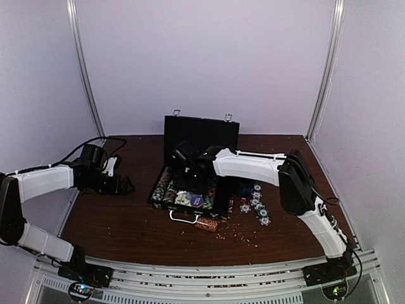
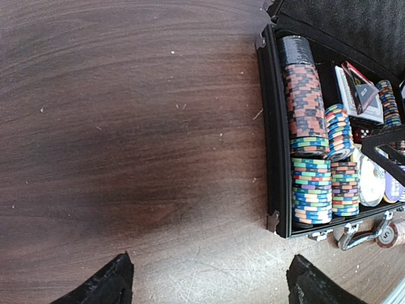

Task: Pack up texas hold em set
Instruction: Place the dice in the slot, then adjust the dice in the slot, then pick up the dice from the center of the board.

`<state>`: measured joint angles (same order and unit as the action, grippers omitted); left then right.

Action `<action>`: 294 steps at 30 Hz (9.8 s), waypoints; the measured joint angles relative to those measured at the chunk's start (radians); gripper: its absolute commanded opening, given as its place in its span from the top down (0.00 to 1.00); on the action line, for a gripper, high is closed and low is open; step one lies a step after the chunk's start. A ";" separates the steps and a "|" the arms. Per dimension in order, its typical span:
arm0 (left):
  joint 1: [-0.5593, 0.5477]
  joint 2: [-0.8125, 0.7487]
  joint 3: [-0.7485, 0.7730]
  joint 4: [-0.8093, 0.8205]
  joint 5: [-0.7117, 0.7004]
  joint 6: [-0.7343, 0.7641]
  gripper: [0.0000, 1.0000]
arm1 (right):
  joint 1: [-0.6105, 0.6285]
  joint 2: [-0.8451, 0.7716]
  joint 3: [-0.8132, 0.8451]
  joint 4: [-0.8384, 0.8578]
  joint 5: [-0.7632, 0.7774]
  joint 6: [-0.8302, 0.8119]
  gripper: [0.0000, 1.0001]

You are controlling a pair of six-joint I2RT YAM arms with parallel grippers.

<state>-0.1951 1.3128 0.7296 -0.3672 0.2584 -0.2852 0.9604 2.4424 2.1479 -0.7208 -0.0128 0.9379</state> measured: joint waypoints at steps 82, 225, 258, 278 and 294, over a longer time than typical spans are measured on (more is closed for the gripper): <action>0.000 0.007 0.000 0.000 0.011 0.000 0.13 | 0.016 0.088 0.137 -0.274 0.336 0.012 0.57; -0.116 0.384 0.362 0.119 0.103 -0.131 0.14 | 0.039 -0.628 -0.858 -0.017 0.326 0.233 0.64; -0.141 0.768 0.685 0.080 0.210 -0.084 0.20 | -0.117 -0.488 -0.837 0.060 0.266 0.209 0.68; -0.149 0.782 0.685 0.076 0.159 -0.082 0.56 | -0.170 -0.456 -0.817 0.077 0.226 0.132 0.67; -0.152 0.738 0.625 0.113 0.119 -0.081 0.66 | -0.188 -0.437 -0.804 0.095 0.225 0.087 0.75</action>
<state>-0.3473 2.0510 1.3548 -0.2543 0.3775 -0.3664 0.7719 2.0056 1.3441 -0.6258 0.2123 1.0252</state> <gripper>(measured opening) 0.442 0.252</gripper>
